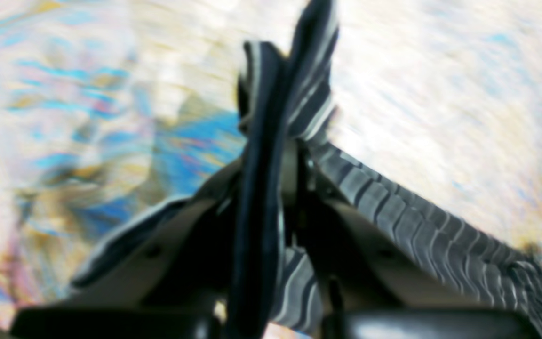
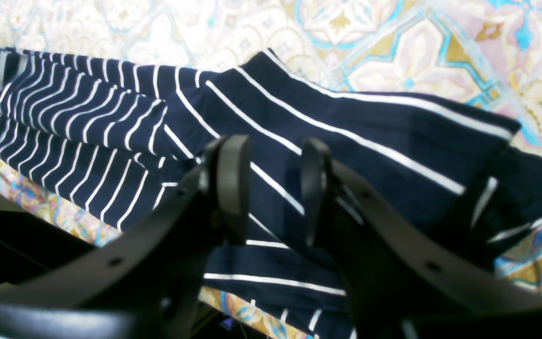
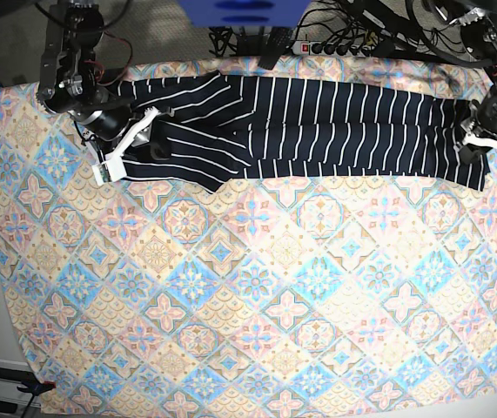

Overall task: Fold the T-shirt properly
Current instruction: 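Grasp both ends of the striped strip with the left and right grippers, then fold the strip end held by the left gripper toward the right gripper, then hold the strip ends with both grippers and push them toward each other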

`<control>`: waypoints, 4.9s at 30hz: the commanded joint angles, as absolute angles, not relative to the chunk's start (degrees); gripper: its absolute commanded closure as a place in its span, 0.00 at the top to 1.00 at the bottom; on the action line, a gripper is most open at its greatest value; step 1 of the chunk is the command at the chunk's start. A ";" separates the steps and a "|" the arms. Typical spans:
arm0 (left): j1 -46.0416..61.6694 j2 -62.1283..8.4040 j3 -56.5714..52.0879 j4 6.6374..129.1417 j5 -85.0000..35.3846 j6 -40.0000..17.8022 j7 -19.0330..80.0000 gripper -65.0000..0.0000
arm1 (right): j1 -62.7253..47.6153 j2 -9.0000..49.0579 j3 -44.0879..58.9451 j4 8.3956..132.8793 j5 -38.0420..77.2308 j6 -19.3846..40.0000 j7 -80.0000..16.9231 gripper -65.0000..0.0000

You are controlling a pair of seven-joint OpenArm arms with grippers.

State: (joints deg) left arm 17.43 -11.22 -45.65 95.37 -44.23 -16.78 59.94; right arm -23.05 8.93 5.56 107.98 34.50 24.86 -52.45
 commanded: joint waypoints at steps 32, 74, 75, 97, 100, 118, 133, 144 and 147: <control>17.19 5.67 -32.57 106.33 -51.82 -17.45 72.57 0.00 | -22.64 10.95 6.29 109.05 35.30 25.19 -51.12 0.28; 19.47 -17.19 -33.10 99.38 -51.74 -17.19 72.48 0.53 | -21.58 10.68 5.76 109.05 35.38 25.19 -51.12 0.28; 19.38 -17.36 -33.10 97.63 -51.74 -17.27 72.48 0.56 | -21.32 10.68 5.76 109.05 35.38 25.19 -51.30 0.28; 14.81 -16.84 -17.10 79.16 -44.44 -17.27 63.78 0.64 | -21.23 10.59 6.20 109.05 35.38 25.19 -51.21 0.28; 14.90 -16.84 -16.48 79.08 -44.35 -17.27 61.58 0.60 | -21.14 10.59 6.20 109.05 35.38 25.19 -51.21 0.28; 15.16 -19.91 -23.96 79.43 -44.79 -17.36 61.67 0.00 | -21.32 12.88 6.29 108.62 35.30 25.19 -56.31 0.28; 15.08 -20.79 -24.04 79.43 -44.79 -17.36 61.32 0.00 | -16.75 12.70 5.76 99.12 35.47 25.19 -58.95 0.69; 14.90 -20.79 -24.04 79.43 -44.79 -17.36 61.32 0.00 | -13.41 12.62 5.76 88.04 35.47 25.27 -58.42 0.69; 14.90 -20.79 -24.04 79.43 -44.79 -17.36 61.32 0.00 | -12.44 12.62 6.02 84.88 35.47 25.36 -58.33 0.69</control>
State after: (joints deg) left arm 15.18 -19.70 -23.75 78.74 -44.77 -17.43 61.93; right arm -12.43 12.08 5.65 84.44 35.03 25.12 -58.46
